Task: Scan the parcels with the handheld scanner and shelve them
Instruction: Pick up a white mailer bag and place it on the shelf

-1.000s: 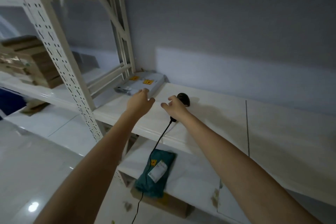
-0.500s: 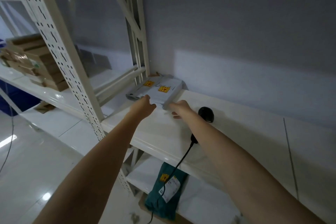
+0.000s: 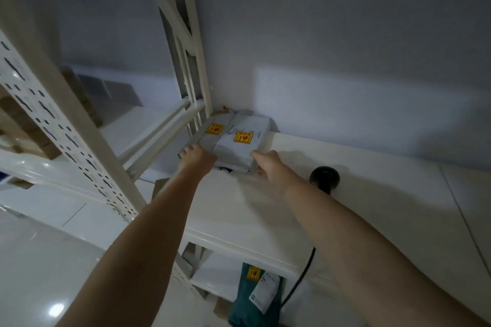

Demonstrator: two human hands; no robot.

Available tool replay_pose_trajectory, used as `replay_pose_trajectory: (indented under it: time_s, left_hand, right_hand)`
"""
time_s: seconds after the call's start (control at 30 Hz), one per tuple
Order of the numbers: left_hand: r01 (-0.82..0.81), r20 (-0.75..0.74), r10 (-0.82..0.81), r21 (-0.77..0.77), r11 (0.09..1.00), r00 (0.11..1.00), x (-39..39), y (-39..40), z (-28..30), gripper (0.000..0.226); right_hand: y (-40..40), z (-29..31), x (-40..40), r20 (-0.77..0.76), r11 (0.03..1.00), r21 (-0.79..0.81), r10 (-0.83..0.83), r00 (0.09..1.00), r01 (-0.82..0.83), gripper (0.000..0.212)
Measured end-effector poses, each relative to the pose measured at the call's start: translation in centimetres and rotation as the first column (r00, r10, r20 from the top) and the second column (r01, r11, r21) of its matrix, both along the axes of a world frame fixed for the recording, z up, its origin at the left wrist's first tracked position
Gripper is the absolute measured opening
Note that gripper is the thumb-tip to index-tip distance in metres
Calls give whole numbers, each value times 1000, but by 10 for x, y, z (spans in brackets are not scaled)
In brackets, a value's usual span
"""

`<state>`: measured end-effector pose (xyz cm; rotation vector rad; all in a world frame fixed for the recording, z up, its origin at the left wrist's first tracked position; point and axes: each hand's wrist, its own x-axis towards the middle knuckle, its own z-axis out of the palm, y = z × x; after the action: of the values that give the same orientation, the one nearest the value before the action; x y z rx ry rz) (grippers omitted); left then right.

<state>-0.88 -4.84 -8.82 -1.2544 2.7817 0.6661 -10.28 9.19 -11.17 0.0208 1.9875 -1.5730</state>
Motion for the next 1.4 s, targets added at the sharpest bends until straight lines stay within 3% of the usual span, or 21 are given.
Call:
replay_pose_trajectory:
  time_s: [0.13,0.33,0.5,0.63,0.73,0.83,0.93,1.07,1.2,1.27,1.33,1.4]
  left_hand:
    - [57,6,-57,18,998,998,-11,-35,-6,73]
    - [273,-89,-283,-107,956,955,-34,-49,-8,57]
    - [147,37,-147,1,989,988,-39,-56,-16,81]
    - [200,49,-200,-2,980,979,-39,-69,-25,80]
    - [202,15,-202,0,979,979,-37,-67,-22,73]
    - [217,0,-217,-22,976,976,-33,-65,-23,70]
    - [225,4,-225,-26,974,974,-32,-66,-23,70]
    - [223,-2,-223,-14,975,975,-28,-63,-21,66]
    - [300,-181,-316,-108,948,931,-26,-51,-17,65]
    - [365,-289,-357,-26,931,888,-30,-40,-12,64]
    - [411,-391,-327,153,898,860,-33,-30,-7,70]
    - [427,-500,-226,334,840,836,-34,-21,-6,69]
  right_hand:
    - [-17,-4,-3,-15,995,13,-103,995,103,37]
    - [-38,-11,-3,-13,970,54,-235,972,235,40]
    - [-48,-14,-2,-72,949,121,-282,957,289,42]
    - [-53,-17,1,-98,945,176,-263,960,276,35]
    - [-53,-18,3,-130,940,123,-302,944,318,26]
    - [-53,-18,3,-115,945,38,-319,941,325,40]
    - [-52,-16,5,-107,953,53,-293,950,300,46]
    - [-38,-15,9,-89,938,-6,-345,934,346,28]
    - [-17,-15,17,-61,923,-78,-383,922,378,24]
    - [-8,-13,22,-79,918,-116,-389,918,379,33]
    - [2,-8,29,-96,912,-183,-389,916,368,38]
    - [12,0,36,-125,905,-250,-382,916,343,28]
